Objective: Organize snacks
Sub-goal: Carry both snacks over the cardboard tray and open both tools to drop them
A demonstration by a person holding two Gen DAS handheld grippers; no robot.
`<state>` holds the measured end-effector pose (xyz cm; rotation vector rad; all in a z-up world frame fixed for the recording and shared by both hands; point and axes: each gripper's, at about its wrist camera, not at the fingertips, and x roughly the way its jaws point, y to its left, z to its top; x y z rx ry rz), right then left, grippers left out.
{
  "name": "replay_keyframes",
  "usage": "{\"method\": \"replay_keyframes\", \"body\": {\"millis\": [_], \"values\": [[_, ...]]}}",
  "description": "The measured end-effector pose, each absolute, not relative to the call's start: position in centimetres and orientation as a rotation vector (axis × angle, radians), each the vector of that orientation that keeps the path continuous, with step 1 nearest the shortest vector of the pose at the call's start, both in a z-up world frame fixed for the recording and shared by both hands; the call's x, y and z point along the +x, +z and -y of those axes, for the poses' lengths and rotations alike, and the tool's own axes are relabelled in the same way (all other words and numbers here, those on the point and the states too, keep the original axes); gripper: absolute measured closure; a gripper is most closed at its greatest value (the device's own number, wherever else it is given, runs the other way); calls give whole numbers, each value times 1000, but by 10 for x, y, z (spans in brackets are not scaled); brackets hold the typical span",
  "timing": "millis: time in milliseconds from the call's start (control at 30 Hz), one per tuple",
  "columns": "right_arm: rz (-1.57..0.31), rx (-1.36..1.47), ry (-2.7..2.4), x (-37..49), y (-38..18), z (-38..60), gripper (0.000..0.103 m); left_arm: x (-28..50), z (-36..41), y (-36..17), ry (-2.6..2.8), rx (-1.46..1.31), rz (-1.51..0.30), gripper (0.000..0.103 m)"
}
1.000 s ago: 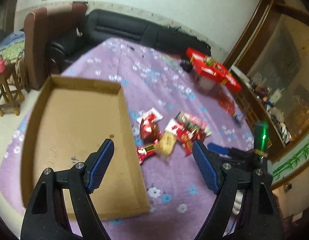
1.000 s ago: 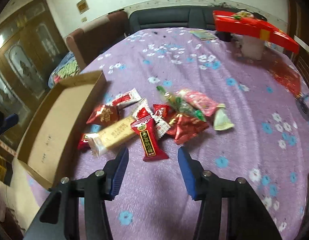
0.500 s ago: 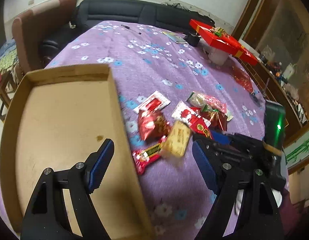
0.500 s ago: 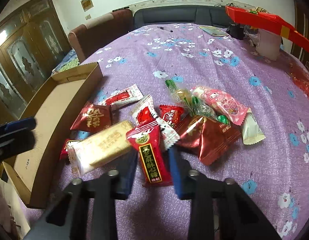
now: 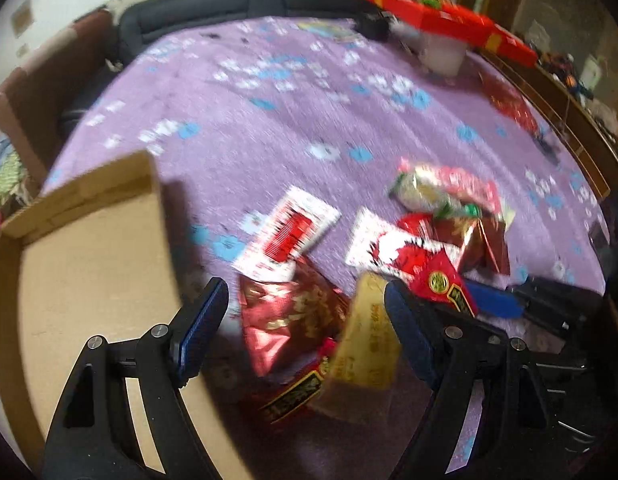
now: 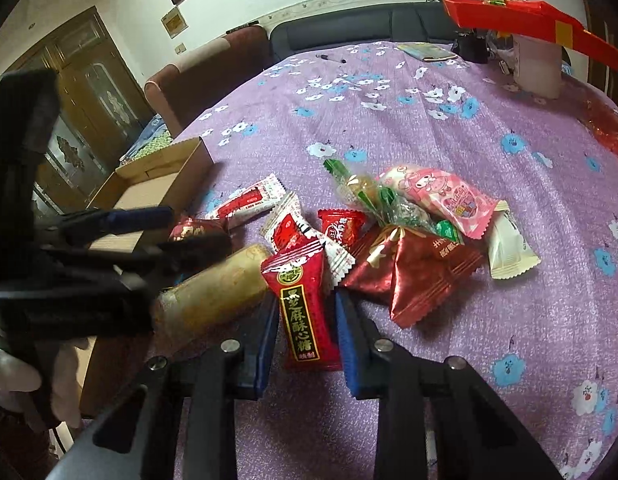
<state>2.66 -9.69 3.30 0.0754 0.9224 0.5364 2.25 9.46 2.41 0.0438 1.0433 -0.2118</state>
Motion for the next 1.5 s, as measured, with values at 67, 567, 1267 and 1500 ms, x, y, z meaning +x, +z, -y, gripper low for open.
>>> {"method": "replay_keyframes", "body": {"millis": [67,567,1267,1500], "values": [[-922,75,535,26,33,97,71,26,-96,19,-248,6,-1072,38],[-906,88,546,23,35,97,81,13,-110,41,-280,-142,-984,70],[-837,111,628,-17,70,72,82,-95,-237,68,-74,-407,-821,70],[-862,24,835,-49,89,-6,82,-107,-265,49,18,-436,-843,70]]}}
